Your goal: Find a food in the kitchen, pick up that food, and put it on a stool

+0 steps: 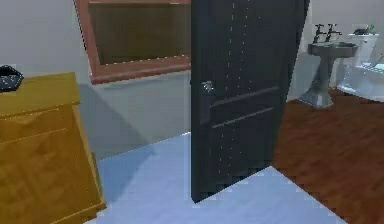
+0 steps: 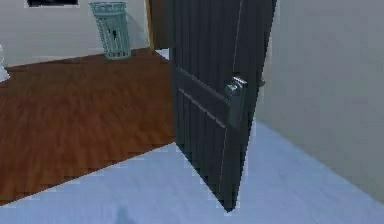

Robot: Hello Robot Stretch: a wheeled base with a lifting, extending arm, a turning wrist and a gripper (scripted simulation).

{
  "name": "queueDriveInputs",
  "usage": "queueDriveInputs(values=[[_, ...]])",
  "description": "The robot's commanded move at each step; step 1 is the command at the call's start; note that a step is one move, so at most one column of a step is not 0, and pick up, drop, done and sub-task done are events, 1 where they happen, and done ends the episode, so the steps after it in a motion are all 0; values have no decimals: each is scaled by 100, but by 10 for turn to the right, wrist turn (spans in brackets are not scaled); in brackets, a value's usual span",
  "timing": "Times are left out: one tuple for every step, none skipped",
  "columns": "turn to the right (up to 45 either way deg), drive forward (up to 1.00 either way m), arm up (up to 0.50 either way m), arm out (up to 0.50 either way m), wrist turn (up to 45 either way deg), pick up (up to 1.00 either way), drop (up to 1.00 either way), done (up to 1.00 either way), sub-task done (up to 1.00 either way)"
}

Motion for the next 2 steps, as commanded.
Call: queueDriveInputs(values=[[450,0,0,0,0,0,0,0,0],[210,0,0,0,0,0,0,0,0]])
